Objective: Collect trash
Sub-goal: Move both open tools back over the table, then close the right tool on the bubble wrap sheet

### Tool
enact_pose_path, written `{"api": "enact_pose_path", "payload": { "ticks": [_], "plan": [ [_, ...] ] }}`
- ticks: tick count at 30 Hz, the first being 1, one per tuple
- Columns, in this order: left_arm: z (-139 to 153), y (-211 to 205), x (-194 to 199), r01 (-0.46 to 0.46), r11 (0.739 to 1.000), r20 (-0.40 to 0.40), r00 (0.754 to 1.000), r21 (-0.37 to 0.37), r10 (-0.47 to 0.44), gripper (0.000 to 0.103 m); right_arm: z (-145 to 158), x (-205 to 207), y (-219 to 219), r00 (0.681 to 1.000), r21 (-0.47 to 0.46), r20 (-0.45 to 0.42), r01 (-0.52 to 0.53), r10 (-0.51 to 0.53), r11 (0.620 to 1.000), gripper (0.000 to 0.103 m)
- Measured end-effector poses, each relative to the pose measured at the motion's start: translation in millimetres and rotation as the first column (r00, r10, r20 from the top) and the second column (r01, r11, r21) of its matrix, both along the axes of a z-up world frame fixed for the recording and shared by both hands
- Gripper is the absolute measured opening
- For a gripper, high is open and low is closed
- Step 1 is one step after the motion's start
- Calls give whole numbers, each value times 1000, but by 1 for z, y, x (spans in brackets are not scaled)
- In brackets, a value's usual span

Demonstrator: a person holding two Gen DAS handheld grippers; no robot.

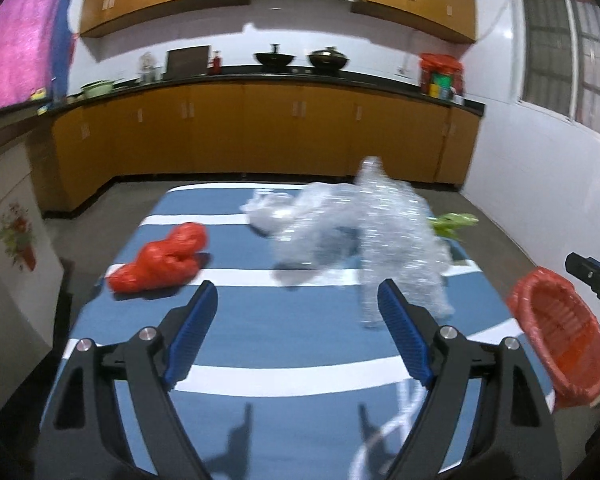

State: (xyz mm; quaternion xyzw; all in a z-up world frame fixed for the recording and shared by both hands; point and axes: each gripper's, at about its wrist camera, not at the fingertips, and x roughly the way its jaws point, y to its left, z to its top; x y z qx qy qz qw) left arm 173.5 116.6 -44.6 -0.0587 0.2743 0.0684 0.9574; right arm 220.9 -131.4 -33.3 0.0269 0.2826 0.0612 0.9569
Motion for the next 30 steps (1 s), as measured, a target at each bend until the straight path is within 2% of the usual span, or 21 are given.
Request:
{"api": "enact_pose_path", "payload": {
  "ticks": [6, 12, 20, 22, 24, 27, 28, 29, 30],
  "plan": [
    [-5, 43, -7, -71, 997, 5, 997, -23, 71, 81, -7, 27, 56, 996, 9, -10, -89, 90, 996, 63],
    [-11, 73, -12, -117, 992, -3, 993, -44, 117, 81, -23, 52, 100, 991, 1, -35, -131, 131, 991, 63],
    [-22, 98, -15, -151, 986, -24, 988, -76, 149, 81, -39, 77, 138, 995, -68, -16, -98, 97, 993, 63],
    [-24, 102, -15, -153, 985, -26, 988, -85, 151, 81, -41, 83, 140, 997, -76, -14, -80, 79, 994, 66],
    [-25, 103, -14, -153, 984, -27, 988, -91, 151, 81, -43, 88, 140, 998, -79, -17, -64, 63, 995, 74],
    [-27, 102, -13, -148, 984, -31, 989, -96, 146, 81, -51, 95, 140, 997, -88, -50, -69, 64, 994, 74],
    [-28, 102, -12, -146, 984, -33, 989, -98, 144, 81, -53, 95, 141, 996, -87, -60, -73, 68, 993, 73],
    [-28, 102, -11, -144, 985, -34, 989, -99, 141, 81, -56, 97, 141, 994, -86, -74, -83, 77, 993, 65],
    [-29, 100, -10, -141, 985, -35, 990, -101, 138, 81, -59, 98, 142, 992, -86, -94, -97, 89, 992, 52]
  ]
}}
